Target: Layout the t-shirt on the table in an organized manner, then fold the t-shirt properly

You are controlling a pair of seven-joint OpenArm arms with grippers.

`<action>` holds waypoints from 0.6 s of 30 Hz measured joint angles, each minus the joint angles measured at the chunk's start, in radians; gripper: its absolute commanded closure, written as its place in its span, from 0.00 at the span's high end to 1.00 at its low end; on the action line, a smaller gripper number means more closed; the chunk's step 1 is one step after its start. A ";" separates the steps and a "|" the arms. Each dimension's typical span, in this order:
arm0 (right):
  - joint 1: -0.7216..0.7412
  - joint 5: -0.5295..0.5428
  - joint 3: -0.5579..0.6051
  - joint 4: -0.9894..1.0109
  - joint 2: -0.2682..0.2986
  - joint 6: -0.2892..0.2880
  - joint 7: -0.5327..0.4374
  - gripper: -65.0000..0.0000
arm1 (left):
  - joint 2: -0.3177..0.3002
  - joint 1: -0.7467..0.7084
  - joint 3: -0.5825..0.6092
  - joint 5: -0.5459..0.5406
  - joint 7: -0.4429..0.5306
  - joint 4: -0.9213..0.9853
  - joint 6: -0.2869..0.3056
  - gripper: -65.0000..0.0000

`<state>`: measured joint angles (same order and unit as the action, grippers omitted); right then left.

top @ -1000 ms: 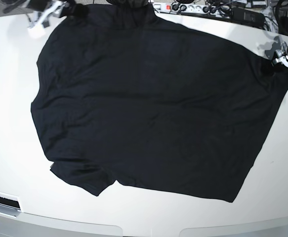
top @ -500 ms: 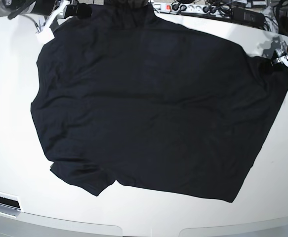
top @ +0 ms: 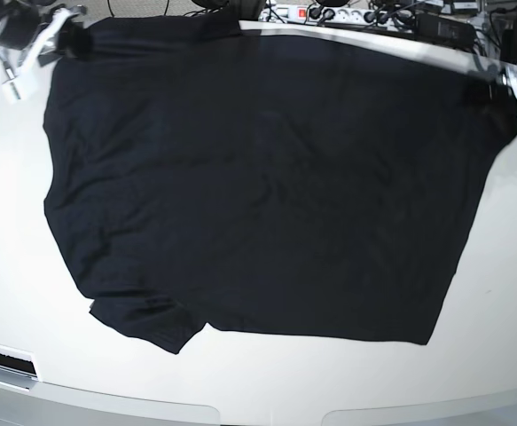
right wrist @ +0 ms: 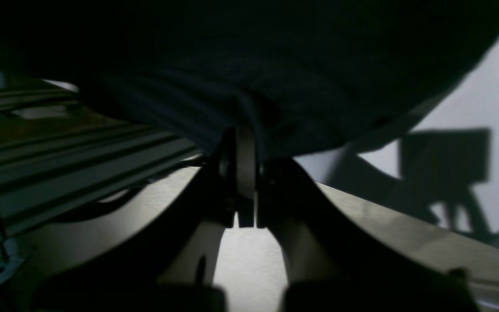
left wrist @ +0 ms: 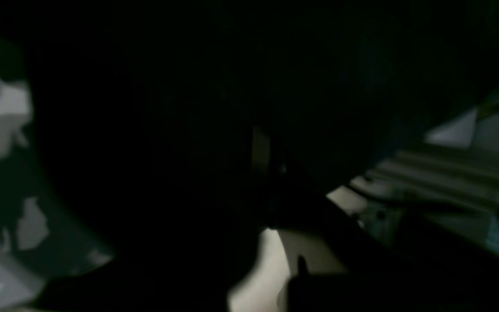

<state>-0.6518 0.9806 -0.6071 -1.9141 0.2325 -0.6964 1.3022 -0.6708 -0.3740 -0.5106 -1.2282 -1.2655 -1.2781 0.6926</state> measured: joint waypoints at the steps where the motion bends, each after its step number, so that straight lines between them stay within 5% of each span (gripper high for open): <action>1: 0.001 0.006 -0.010 -0.004 0.007 0.000 0.000 0.00 | 0.000 -0.014 0.001 0.001 -0.016 -0.020 0.000 0.00; 10: -0.028 0.003 -0.019 -0.005 0.011 0.000 0.000 0.00 | -0.006 -0.175 0.001 -0.001 -0.041 -0.169 0.000 0.00; 18: -0.105 0.059 -0.019 -0.005 0.022 0.000 0.000 0.00 | -0.008 -0.180 0.001 0.050 -0.072 -0.177 0.000 0.00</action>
<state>-0.7570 1.0393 -0.6258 -1.9194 0.2546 -0.6964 1.3022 -0.6792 -0.5541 -0.5098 -1.1786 -1.3380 -1.4548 0.6926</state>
